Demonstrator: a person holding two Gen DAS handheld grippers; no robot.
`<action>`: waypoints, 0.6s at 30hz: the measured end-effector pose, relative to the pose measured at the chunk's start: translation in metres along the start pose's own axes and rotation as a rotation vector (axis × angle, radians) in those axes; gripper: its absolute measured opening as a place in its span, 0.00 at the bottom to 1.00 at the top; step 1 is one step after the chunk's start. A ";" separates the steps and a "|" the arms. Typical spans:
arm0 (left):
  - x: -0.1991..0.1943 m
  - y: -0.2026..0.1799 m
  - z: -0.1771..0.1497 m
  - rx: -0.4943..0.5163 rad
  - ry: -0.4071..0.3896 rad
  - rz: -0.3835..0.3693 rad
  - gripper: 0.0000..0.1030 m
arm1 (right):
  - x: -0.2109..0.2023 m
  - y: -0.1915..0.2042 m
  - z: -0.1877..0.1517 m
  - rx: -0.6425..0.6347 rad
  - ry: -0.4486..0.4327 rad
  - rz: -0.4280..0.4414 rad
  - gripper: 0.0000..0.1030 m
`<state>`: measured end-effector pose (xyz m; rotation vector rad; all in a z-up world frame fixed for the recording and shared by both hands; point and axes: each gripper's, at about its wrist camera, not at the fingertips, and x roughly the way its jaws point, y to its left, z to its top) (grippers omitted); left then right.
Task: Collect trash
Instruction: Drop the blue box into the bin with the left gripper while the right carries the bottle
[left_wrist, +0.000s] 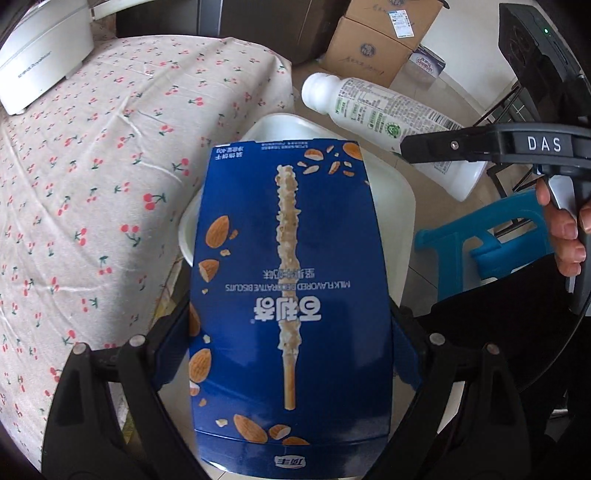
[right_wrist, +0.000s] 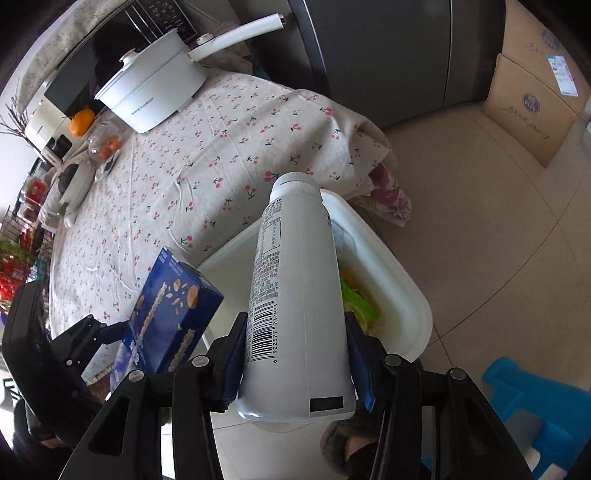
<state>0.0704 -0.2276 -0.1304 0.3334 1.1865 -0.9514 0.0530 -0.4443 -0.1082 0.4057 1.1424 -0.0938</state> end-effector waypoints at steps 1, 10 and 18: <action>0.005 -0.004 0.004 0.012 0.002 -0.016 0.89 | -0.001 -0.002 0.000 0.007 -0.004 0.000 0.48; 0.024 -0.008 0.012 0.042 0.003 -0.060 0.94 | 0.005 -0.029 -0.002 0.065 0.016 -0.026 0.48; -0.017 0.020 -0.001 -0.010 -0.055 0.092 0.94 | 0.026 -0.019 -0.011 0.017 0.098 -0.043 0.49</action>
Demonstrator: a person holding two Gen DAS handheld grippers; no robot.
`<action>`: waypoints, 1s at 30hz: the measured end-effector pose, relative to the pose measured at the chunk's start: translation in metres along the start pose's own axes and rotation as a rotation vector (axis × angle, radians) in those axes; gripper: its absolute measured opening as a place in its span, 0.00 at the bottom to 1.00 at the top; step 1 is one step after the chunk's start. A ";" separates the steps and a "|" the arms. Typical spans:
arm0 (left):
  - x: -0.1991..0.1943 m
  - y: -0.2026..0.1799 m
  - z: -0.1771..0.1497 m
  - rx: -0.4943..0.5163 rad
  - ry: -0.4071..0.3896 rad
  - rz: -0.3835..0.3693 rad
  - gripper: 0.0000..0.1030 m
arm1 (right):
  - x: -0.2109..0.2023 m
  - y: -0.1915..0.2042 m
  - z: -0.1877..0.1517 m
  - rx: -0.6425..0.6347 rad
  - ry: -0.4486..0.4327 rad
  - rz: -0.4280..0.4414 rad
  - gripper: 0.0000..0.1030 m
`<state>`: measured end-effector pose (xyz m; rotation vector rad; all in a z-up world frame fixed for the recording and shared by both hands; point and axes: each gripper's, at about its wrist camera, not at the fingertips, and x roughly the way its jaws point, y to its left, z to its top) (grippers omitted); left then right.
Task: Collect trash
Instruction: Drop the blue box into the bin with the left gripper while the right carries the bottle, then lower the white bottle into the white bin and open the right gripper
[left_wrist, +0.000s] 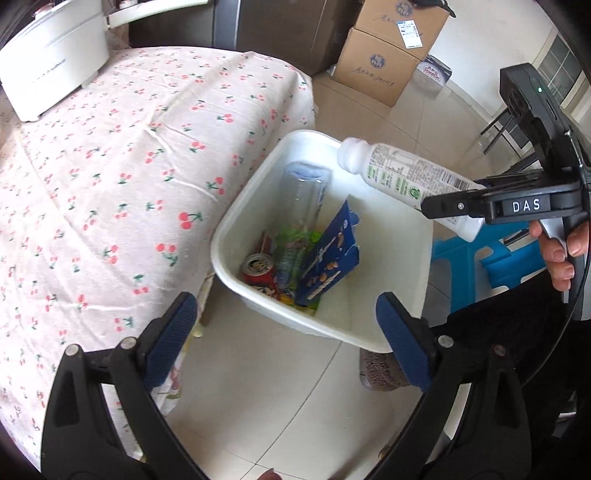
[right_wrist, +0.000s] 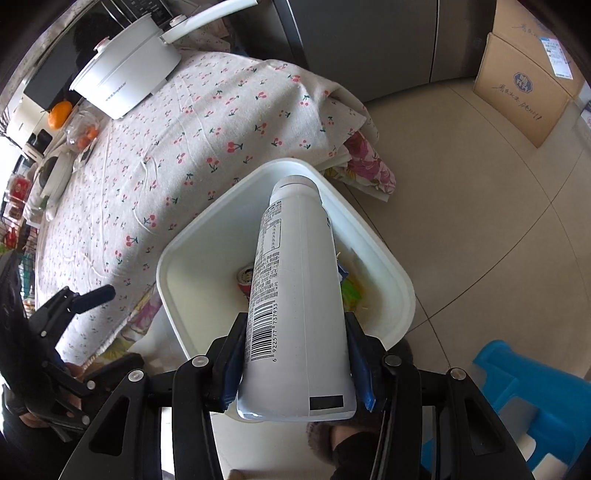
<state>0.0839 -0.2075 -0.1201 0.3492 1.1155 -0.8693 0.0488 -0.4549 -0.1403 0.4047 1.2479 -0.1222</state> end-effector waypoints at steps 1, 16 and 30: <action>-0.004 0.007 -0.003 -0.005 -0.002 0.030 0.94 | 0.004 0.002 -0.001 -0.005 0.015 -0.001 0.49; -0.061 0.083 -0.051 -0.196 -0.050 0.202 0.99 | 0.014 0.040 -0.001 -0.050 0.082 0.060 0.66; -0.122 0.193 -0.110 -0.484 -0.192 0.434 0.99 | -0.010 0.163 0.021 -0.262 -0.108 0.023 0.77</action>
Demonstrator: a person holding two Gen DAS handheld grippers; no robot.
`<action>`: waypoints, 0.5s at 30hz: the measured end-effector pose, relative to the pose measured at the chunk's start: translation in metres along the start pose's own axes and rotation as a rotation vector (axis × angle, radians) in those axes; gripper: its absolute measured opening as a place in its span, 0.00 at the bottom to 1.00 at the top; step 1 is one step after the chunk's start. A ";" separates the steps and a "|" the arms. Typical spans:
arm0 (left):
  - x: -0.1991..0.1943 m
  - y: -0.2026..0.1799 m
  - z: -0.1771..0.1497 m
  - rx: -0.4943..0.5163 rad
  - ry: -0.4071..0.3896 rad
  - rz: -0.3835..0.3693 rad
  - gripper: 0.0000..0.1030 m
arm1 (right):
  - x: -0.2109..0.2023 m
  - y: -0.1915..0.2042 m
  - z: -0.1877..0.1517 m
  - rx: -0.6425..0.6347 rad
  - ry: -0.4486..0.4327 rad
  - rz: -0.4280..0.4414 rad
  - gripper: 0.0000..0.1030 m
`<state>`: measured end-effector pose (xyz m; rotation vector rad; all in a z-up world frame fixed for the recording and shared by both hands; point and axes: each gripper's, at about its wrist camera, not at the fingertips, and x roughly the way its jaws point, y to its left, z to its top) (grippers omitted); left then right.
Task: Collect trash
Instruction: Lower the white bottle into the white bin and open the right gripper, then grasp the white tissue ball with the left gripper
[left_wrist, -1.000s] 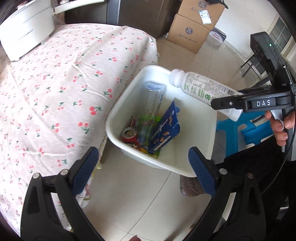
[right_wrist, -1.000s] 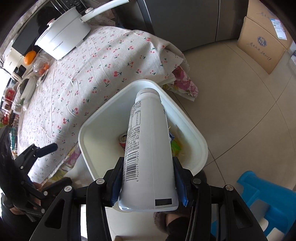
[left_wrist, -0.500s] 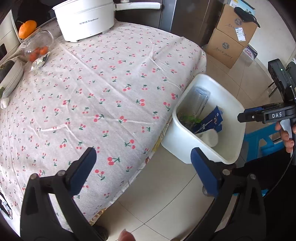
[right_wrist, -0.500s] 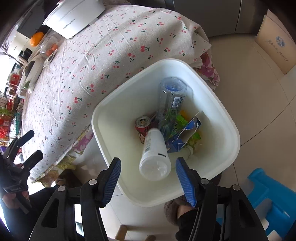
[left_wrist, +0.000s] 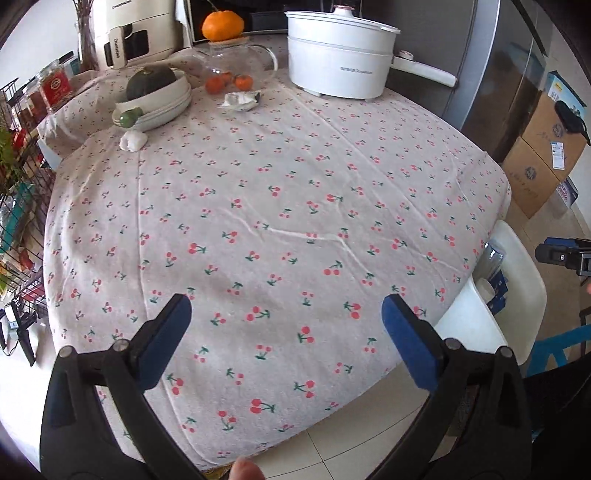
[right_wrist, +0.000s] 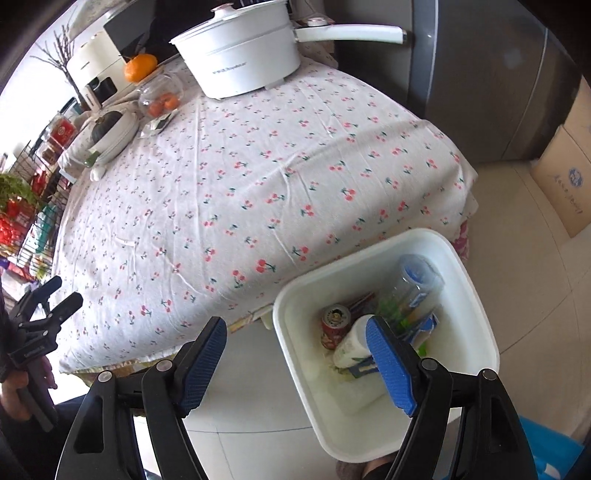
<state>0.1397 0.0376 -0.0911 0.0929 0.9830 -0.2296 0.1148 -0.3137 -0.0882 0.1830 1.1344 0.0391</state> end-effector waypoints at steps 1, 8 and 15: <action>0.001 0.014 0.004 -0.020 -0.004 0.015 0.99 | 0.004 0.010 0.006 -0.017 -0.003 -0.003 0.77; 0.019 0.116 0.045 -0.150 -0.097 0.118 0.99 | 0.043 0.082 0.058 -0.131 -0.014 -0.036 0.77; 0.071 0.180 0.090 -0.147 -0.130 0.105 0.99 | 0.085 0.150 0.118 -0.205 -0.096 0.026 0.77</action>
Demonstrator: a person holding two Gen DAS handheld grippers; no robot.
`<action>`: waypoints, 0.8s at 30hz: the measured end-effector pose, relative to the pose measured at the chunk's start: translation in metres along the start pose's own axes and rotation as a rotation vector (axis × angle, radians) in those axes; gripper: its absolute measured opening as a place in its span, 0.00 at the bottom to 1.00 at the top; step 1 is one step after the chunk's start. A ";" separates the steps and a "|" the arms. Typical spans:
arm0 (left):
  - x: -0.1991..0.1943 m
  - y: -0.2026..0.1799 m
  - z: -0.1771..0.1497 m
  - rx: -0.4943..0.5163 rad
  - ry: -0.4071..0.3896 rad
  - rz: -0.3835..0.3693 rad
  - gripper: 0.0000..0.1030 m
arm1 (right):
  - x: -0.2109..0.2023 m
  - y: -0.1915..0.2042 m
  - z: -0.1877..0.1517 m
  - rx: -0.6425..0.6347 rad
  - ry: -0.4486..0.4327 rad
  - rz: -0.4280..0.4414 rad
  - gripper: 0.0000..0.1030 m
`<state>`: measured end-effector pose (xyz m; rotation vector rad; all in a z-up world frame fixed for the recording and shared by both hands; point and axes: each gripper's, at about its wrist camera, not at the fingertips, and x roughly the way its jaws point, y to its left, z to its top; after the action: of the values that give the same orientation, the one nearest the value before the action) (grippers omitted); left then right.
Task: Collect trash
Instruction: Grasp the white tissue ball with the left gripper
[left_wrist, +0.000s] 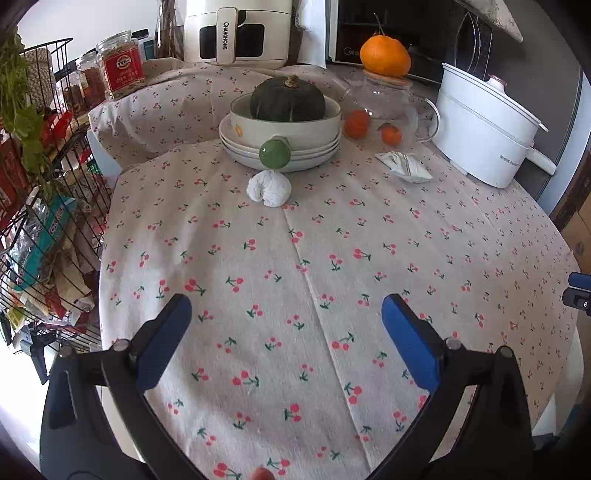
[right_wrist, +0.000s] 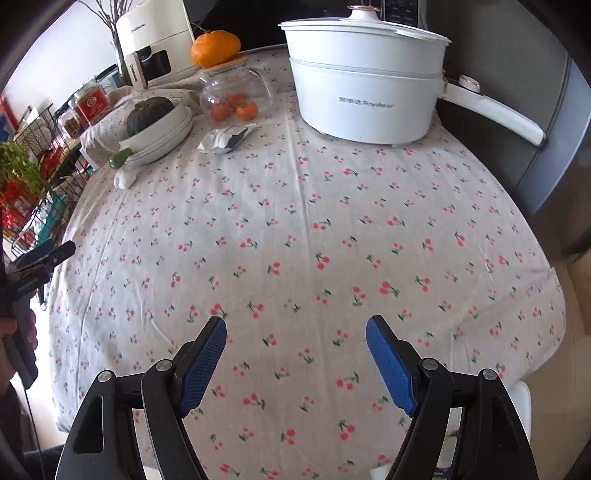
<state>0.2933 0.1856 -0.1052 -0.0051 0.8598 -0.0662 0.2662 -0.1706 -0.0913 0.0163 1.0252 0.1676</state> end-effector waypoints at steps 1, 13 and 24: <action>0.008 0.004 0.007 -0.009 -0.015 -0.015 0.99 | 0.008 0.007 0.010 -0.008 -0.018 0.007 0.77; 0.099 0.021 0.065 -0.066 -0.021 -0.120 0.67 | 0.100 0.042 0.111 0.006 -0.083 0.055 0.77; 0.103 0.033 0.064 -0.106 0.043 -0.136 0.31 | 0.131 0.055 0.147 0.053 -0.122 0.102 0.77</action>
<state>0.4108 0.2106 -0.1429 -0.1623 0.9040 -0.1490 0.4505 -0.0871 -0.1210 0.1261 0.9070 0.2293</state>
